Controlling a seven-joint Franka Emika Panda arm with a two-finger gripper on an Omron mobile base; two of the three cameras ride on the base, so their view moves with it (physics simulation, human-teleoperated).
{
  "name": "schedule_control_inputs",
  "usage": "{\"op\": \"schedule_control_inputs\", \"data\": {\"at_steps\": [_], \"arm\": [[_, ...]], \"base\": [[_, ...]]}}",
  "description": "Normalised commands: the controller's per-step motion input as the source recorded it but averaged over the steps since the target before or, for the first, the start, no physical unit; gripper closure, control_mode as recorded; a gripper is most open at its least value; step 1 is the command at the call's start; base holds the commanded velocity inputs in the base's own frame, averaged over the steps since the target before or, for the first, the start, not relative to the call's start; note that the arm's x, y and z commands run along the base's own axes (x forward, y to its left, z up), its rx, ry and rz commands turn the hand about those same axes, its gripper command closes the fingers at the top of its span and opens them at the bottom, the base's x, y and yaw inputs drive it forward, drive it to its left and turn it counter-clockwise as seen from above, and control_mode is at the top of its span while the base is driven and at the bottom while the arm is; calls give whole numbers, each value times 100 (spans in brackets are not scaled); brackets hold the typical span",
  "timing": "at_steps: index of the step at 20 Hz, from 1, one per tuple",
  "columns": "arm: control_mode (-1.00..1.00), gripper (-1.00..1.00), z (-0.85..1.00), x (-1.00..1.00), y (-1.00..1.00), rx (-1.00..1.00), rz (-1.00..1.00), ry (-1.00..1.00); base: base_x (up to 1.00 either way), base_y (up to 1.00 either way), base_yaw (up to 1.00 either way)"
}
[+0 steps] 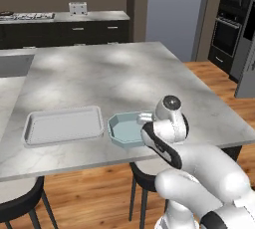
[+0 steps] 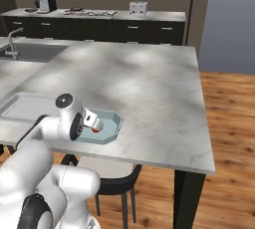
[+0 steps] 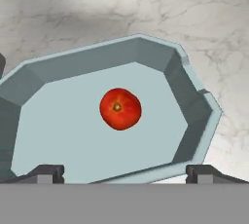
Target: Place the cold items (potato and tomato) from the fridge in one tupperware on the dining counter. Place the warm items (hot dog and kebab skewer) in the stove area in another tupperware.
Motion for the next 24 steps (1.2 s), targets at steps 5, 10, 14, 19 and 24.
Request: {"op": "schedule_control_inputs", "data": {"at_steps": [5,10,14,19,24], "arm": [[-100,-100,86,-56,0,0,9,8],[-100,-100,54,-87,-2,0,0,17],[-100,-100,49,-89,0,0,0,34],[-100,-100,60,-77,-4,0,0,15],[-100,-100,36,-60,-2,-5,0,-27]], "base": [[0,0,0],[0,0,0],[0,0,0],[0,0,0],[0,0,0]]}}
